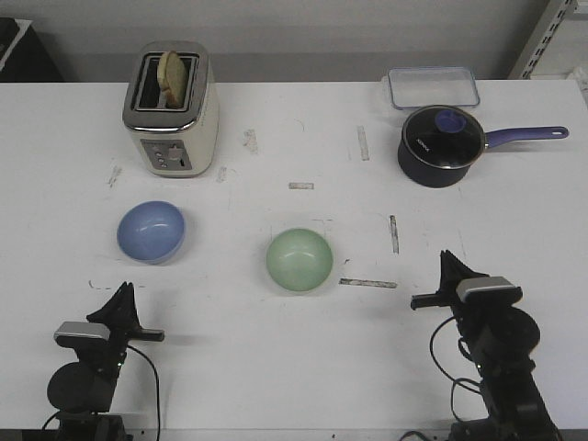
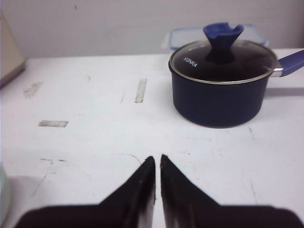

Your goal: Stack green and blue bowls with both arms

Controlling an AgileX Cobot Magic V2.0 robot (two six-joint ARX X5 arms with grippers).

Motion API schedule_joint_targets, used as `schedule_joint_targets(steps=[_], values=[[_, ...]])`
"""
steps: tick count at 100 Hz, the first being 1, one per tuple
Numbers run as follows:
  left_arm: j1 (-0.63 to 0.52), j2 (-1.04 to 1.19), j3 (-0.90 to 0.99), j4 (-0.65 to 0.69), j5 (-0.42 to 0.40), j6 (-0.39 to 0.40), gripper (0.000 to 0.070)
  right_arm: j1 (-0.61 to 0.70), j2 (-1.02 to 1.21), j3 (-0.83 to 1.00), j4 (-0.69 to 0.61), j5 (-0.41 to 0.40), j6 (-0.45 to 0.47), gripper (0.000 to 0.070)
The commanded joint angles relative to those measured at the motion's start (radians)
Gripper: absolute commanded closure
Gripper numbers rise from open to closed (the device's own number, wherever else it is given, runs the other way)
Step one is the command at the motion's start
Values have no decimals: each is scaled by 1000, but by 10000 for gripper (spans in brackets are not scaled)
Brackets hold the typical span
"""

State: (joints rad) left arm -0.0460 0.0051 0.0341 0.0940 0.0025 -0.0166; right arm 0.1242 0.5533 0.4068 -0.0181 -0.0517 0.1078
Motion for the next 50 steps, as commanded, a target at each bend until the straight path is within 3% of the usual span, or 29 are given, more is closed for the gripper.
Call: schedule_joint_targets(steps=[1, 22, 50], values=[[2, -2, -22, 12, 0, 5, 698, 1, -70, 0, -37, 2, -8, 694], [2, -2, -22, 12, 0, 5, 698, 1, -266, 0, -214, 3, -8, 694], [2, -2, -22, 12, 1, 5, 698, 1, -404, 0, -252, 3, -8, 694]])
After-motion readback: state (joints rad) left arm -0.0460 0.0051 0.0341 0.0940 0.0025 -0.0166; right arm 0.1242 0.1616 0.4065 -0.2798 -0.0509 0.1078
